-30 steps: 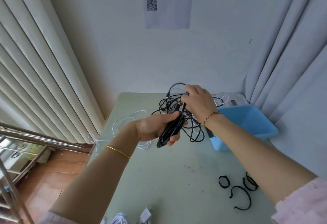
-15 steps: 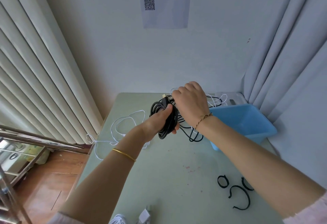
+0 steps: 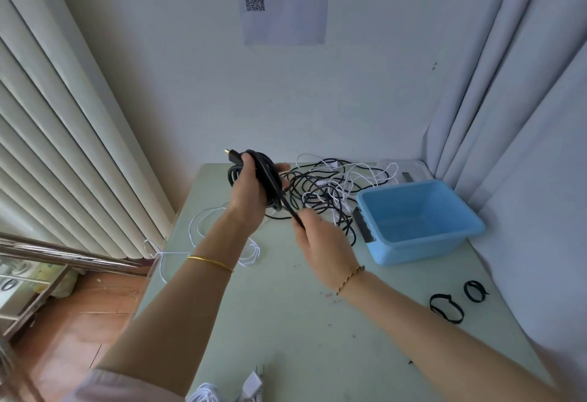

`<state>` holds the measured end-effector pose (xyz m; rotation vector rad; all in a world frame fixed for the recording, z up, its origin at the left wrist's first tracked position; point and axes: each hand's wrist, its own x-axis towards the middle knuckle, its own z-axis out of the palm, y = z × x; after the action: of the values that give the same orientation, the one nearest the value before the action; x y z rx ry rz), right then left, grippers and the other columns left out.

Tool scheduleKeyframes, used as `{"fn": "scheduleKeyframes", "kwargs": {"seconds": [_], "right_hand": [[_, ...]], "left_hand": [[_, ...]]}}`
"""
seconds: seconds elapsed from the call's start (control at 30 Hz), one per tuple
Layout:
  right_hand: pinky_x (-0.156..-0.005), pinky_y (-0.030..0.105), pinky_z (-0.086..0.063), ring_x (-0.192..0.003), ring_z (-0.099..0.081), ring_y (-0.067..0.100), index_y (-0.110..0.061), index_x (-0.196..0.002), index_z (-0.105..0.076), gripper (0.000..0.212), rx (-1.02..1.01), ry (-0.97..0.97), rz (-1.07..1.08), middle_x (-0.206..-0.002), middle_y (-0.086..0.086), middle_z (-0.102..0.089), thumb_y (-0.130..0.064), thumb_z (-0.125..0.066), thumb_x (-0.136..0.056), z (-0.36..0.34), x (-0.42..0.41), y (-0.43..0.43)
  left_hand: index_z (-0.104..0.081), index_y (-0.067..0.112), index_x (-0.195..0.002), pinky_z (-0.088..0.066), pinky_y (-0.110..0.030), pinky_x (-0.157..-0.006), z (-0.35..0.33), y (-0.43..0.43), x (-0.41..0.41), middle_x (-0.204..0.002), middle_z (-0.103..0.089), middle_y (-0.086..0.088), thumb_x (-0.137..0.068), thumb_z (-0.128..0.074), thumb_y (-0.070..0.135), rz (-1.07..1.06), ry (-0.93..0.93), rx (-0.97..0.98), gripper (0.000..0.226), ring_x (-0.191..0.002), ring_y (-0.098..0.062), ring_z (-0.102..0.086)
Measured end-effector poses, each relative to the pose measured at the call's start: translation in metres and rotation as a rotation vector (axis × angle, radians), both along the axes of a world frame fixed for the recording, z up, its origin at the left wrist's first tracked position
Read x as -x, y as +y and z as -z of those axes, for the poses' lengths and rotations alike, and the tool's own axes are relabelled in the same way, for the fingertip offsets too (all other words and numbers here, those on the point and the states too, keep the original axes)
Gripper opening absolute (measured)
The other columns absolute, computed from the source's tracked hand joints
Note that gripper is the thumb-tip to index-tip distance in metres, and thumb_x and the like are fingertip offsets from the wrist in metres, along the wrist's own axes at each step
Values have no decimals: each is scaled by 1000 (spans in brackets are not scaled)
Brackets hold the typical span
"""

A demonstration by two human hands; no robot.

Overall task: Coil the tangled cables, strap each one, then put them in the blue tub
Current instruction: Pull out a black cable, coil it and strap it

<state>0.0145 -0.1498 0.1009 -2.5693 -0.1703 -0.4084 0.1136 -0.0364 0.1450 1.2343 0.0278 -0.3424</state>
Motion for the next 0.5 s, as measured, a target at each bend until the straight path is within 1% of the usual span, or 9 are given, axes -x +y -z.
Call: {"fn": "scheduleKeyframes", "kwargs": {"seconds": [0.03, 0.1, 0.13, 0.2, 0.27, 0.33, 0.37, 0.43, 0.5], "right_hand": [[-58, 30, -32, -63, -46, 21, -7, -101, -51, 20, 0, 29, -28, -74, 1, -52, -21, -37, -101, 11, 2, -2], [-63, 28, -36, -73, -51, 17, -7, -108, -52, 21, 38, 106, -73, -87, 3, -59, -18, -35, -101, 30, 3, -7], [-66, 27, -38, -79, -52, 16, -8, -112, -52, 21, 76, 138, -90, -95, 3, -60, -15, -35, -100, 36, 0, -9], [-74, 30, -46, -90, -55, 19, -10, -113, -53, 21, 144, 194, -110, -103, 4, -59, -11, -37, -99, 44, -9, -12], [-76, 35, -51, -92, -56, 22, -10, -106, -55, 19, 208, 201, -82, -101, 5, -57, -7, -39, -96, 44, -21, -16], [-74, 34, -52, -91, -57, 21, -10, -98, -57, 17, 242, 151, -31, -98, 4, -58, -4, -42, -93, 39, -38, -23], [-73, 32, -51, -90, -58, 20, -10, -97, -59, 16, 247, 135, -1, -97, 4, -59, -6, -44, -92, 37, -50, -29], [-73, 30, -52, -88, -60, 18, -11, -98, -60, 16, 248, 131, 19, -96, 2, -60, -14, -45, -94, 26, -67, -38], [-71, 32, -54, -83, -62, 19, -15, -100, -59, 17, 247, 118, 30, -96, 1, -61, -20, -44, -93, 13, -78, -42]], "left_hand": [[-60, 8, -104, -41, -27, -59, -2, 2, -1, -76, -68, -3, -100, -12, 55, 37, -14, 34, 68, -63, -15, -56], [-53, 12, -100, -43, -29, -61, -10, 4, 3, -77, -69, -4, -101, -12, 52, 94, -41, 137, 57, -63, -18, -55], [-50, 11, -100, -42, -31, -64, -13, 4, 5, -72, -66, -5, -102, -13, 50, 123, -38, 206, 53, -61, -20, -54], [-46, 7, -113, -41, -32, -66, -22, 4, 11, -61, -57, -4, -102, -17, 48, 215, -2, 305, 52, -55, -20, -52], [-44, 4, -125, -41, -31, -62, -28, 5, 16, -54, -49, -3, -101, -19, 48, 346, 35, 264, 57, -49, -20, -47], [-45, 1, -130, -41, -26, -57, -32, 6, 20, -49, -45, -2, -100, -17, 49, 508, 61, 174, 63, -45, -19, -45], [-45, 0, -132, -41, -27, -56, -32, 7, 21, -47, -44, -2, -100, -15, 50, 575, 54, 133, 66, -44, -20, -44], [-47, 0, -131, -37, -32, -59, -31, 8, 23, -46, -44, -2, -100, -14, 50, 660, 21, 62, 67, -43, -20, -43], [-50, 2, -127, -36, -32, -59, -32, 9, 22, -45, -44, -2, -100, -12, 48, 703, -7, 30, 65, -42, -19, -42]]}}
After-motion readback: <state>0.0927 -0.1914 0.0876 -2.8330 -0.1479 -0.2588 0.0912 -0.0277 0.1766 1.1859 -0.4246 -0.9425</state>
